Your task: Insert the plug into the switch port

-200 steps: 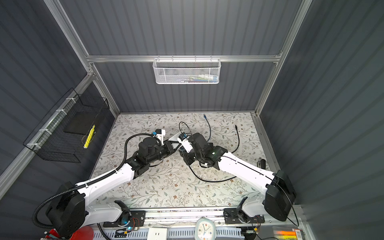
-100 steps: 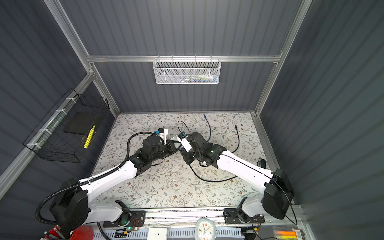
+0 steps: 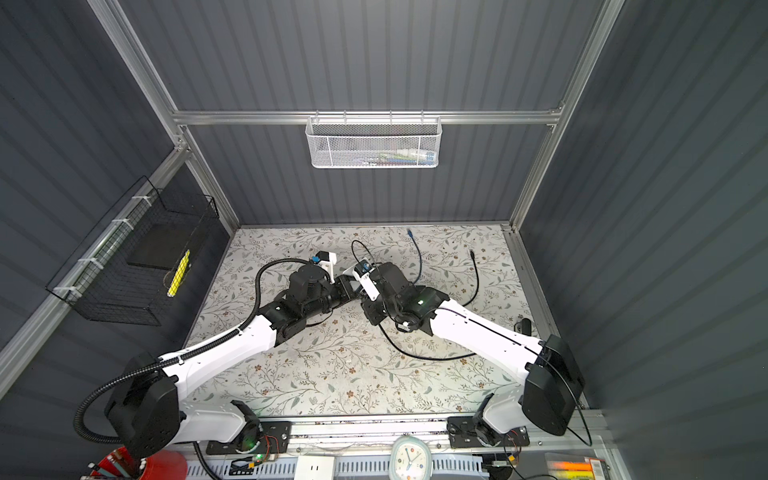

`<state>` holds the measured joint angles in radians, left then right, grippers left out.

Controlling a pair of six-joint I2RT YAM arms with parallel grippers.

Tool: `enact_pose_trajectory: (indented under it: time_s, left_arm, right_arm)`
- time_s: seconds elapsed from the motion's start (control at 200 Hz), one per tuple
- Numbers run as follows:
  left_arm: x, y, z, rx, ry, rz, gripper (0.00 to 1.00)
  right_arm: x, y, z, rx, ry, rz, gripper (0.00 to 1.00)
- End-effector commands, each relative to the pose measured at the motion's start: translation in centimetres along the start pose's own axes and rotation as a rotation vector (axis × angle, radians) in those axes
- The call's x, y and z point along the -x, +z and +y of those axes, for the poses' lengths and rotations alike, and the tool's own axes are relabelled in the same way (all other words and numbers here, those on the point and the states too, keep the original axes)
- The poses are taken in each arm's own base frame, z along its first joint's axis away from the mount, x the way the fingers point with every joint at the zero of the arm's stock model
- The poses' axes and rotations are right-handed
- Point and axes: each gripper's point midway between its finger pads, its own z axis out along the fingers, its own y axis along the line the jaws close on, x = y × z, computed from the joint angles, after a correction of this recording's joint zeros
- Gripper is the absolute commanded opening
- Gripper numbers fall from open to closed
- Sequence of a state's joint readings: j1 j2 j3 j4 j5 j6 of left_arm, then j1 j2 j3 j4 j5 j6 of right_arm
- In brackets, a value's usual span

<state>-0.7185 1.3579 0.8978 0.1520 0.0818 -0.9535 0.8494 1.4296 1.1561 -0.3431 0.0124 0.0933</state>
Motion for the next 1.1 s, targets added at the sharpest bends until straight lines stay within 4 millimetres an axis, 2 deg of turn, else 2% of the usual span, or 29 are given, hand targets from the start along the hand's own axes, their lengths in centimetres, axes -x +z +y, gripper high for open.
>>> enact_pose_trajectory:
  time_s: [0.0, 0.13, 0.34, 0.485, 0.585, 0.7, 0.805, 0.995, 1.095]
  left_arm:
    - [-4.8, 0.3, 0.7, 0.023, -0.002, 0.187, 0.00]
    - [-5.7, 0.5, 1.3, 0.042, 0.001, 0.233, 0.00]
    - [-7.3, 0.8, 2.5, 0.107, 0.016, 0.289, 0.00]
    - [-7.7, 0.8, 2.4, 0.101, 0.014, 0.294, 0.00]
    - [-7.7, 0.6, 3.0, 0.113, -0.011, 0.280, 0.00]
    - [-8.0, 1.0, 1.8, -0.011, -0.129, 0.254, 0.00]
    - [-8.1, 1.1, 0.6, -0.051, -0.135, 0.278, 0.00]
    - [-8.1, 0.6, -0.5, -0.071, -0.162, 0.306, 0.00]
    - [-8.1, -0.3, -0.1, 0.013, -0.104, 0.330, 0.00]
  right_arm:
    - [10.3, -3.9, 0.7, 0.020, -0.013, -0.425, 0.00]
    - [12.2, -5.4, 0.8, 0.020, -0.029, -0.506, 0.00]
    - [13.7, -5.6, 1.4, 0.035, -0.060, -0.519, 0.00]
    - [14.7, -6.0, 1.7, 0.035, -0.060, -0.545, 0.00]
    - [15.5, -7.1, 1.5, 0.025, -0.041, -0.605, 0.00]
    - [16.0, -7.9, 1.8, 0.044, -0.034, -0.659, 0.00]
    - [15.9, -8.2, 1.8, 0.046, -0.034, -0.684, 0.00]
    - [16.0, -9.3, 2.4, 0.081, -0.069, -0.747, 0.00]
    - [16.4, -9.5, 2.7, 0.076, -0.129, -0.735, 0.00]
